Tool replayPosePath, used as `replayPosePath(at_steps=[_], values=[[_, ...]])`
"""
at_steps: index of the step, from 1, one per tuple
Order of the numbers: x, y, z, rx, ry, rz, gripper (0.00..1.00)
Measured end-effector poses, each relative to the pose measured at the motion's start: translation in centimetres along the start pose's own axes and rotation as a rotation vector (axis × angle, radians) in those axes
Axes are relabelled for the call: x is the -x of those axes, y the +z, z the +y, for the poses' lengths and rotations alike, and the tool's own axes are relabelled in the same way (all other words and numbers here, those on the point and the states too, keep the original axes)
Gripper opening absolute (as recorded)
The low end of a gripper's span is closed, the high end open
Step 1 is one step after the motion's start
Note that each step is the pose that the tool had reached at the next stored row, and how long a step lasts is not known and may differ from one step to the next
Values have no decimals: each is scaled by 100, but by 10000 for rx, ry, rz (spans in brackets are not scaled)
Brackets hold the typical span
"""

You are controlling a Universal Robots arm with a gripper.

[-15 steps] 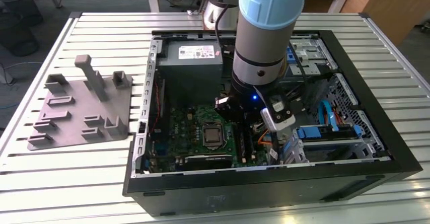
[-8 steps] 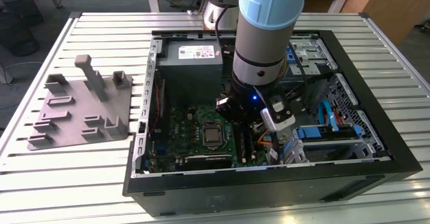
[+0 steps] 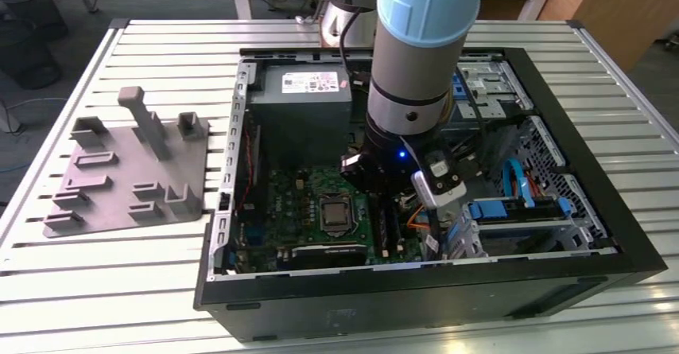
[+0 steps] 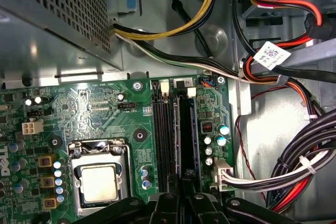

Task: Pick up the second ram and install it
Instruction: 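Insert the second ram into the second slot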

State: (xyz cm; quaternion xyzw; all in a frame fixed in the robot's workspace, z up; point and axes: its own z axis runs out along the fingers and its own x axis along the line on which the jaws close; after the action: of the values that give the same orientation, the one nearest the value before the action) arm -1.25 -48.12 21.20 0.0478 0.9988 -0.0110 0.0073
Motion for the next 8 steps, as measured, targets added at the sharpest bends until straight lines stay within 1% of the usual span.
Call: replayPosePath(at_steps=[3,4,8], values=[[0,-4,1,5,0,-1,13],[0,-21,2,16,1,-4,13],[2,-191,-4,7,0,-5,13]])
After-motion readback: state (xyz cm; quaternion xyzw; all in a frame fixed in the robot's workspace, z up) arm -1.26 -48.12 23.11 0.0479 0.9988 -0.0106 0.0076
